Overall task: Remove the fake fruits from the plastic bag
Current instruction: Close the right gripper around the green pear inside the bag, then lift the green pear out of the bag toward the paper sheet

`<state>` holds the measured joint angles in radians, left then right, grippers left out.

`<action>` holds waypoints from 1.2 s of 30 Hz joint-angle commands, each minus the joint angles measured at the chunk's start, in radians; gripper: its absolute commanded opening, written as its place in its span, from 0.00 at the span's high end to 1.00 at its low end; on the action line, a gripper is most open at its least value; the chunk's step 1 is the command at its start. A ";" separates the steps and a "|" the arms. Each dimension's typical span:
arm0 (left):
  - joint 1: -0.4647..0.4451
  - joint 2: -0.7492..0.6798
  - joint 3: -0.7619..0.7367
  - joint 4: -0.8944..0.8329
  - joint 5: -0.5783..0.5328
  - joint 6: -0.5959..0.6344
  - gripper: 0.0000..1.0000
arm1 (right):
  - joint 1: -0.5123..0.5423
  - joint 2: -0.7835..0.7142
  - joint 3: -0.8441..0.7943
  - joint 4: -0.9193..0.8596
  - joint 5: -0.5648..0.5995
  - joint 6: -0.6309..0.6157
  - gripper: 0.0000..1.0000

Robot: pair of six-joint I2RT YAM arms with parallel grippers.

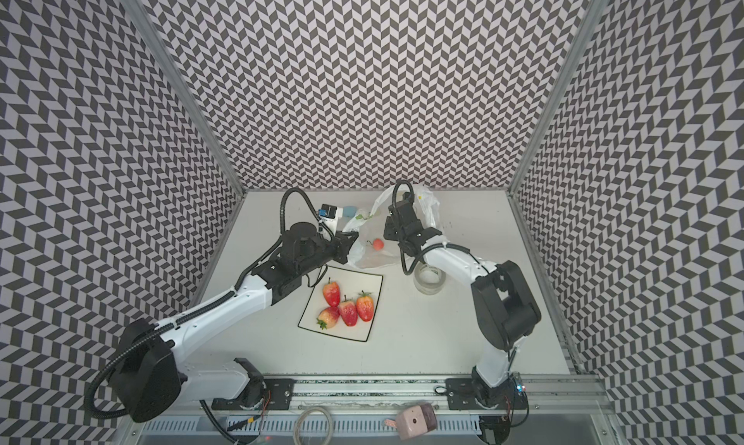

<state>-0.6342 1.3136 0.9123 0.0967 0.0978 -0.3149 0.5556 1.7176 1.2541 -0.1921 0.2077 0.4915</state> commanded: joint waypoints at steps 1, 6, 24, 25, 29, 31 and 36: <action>0.002 0.014 0.037 0.020 -0.017 -0.007 1.00 | 0.021 -0.104 -0.039 0.061 -0.052 -0.032 0.54; 0.005 0.025 0.047 0.027 -0.018 -0.013 1.00 | 0.051 -0.233 -0.106 0.079 -0.107 -0.059 0.54; 0.046 0.042 0.063 0.033 -0.028 -0.003 1.00 | 0.406 -0.579 -0.461 0.230 -0.197 -0.428 0.53; 0.052 0.046 0.068 0.034 -0.028 0.000 1.00 | 0.419 -0.576 -0.485 0.259 -0.196 -0.444 0.53; 0.066 0.059 0.090 0.029 -0.026 0.008 1.00 | 0.446 -0.510 -0.525 0.339 -0.183 -0.456 0.53; 0.071 0.065 0.098 0.028 -0.027 0.010 1.00 | 0.448 -0.448 -0.508 0.354 -0.181 -0.442 0.53; 0.071 0.070 0.105 0.020 -0.022 0.002 1.00 | 0.446 -0.274 -0.406 0.351 -0.082 -0.356 0.54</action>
<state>-0.5659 1.3781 0.9871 0.1040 0.0792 -0.3183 0.9993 1.3819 0.7856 0.0769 0.0616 0.0994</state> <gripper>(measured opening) 0.047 0.527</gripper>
